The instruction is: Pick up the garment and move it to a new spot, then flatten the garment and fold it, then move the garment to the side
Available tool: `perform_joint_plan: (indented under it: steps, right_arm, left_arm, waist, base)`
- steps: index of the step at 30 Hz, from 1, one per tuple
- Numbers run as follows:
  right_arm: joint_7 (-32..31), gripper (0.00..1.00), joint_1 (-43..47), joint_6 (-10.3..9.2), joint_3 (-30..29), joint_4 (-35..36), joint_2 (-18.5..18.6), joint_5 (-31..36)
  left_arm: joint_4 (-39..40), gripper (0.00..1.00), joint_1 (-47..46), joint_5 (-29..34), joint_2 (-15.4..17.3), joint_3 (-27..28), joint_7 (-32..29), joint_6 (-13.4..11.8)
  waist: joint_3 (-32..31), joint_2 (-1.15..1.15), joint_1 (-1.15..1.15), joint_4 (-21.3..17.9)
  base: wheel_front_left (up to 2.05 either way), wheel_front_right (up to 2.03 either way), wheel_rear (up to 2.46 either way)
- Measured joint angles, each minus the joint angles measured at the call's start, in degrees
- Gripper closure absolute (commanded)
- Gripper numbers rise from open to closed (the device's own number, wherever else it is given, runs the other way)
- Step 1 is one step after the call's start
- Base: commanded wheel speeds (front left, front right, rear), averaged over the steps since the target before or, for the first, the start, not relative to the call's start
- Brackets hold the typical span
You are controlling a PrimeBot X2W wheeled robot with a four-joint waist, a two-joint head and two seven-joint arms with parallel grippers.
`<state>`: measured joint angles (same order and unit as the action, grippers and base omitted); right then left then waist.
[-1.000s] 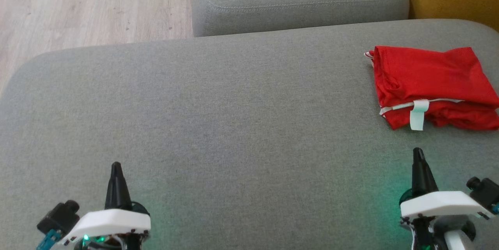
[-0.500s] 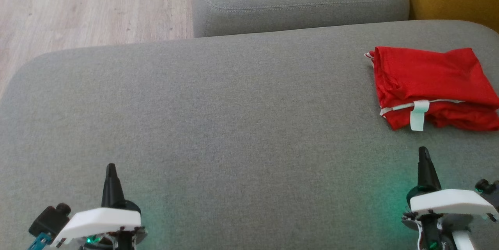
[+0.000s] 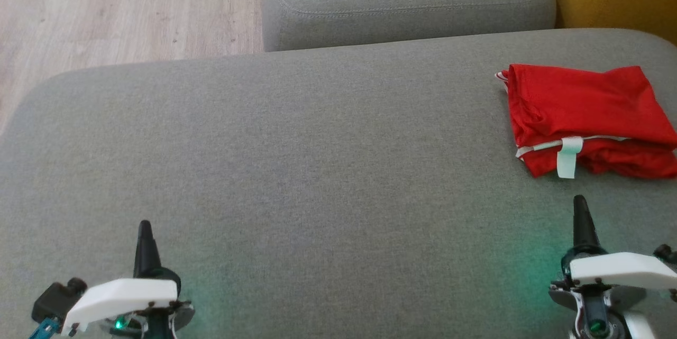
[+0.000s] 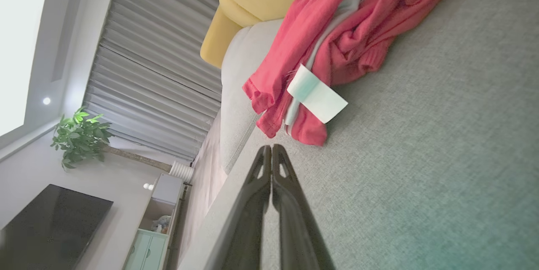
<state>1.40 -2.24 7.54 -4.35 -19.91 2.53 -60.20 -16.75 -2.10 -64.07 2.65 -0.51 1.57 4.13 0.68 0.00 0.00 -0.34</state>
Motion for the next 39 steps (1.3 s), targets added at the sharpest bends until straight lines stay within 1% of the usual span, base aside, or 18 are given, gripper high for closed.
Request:
perform_joint_plan:
  steps: [12, 37, 39]
  right_arm:
    - [-1.87, 1.0, -0.6, 0.0, -0.82, 0.98, 0.0, -7.79]
    - [-5.67, 1.0, -0.68, -0.01, -2.44, 2.77, 0.0, -24.13]
    - [-6.02, 1.0, -0.69, -0.01, -2.56, 2.82, 0.0, -25.32]
  left_arm:
    - [0.16, 1.0, -0.01, -6.9, -0.01, 1.04, -1.87, 0.96]
    - [0.43, 1.0, -0.73, -21.25, -0.03, 3.81, -6.08, 2.02]
    - [0.44, 1.0, -0.87, -22.51, -0.03, 4.02, -6.13, 2.44]
  waist:
    - [-0.13, 0.0, 0.0, 0.09]
    - [-0.39, 0.0, 0.0, 0.27]
    - [-0.41, 0.0, 0.0, 0.28]
  base:
    - [0.0, 0.0, 0.0]
    - [0.0, 0.0, 0.0]
    - [0.0, 0.0, 0.0]
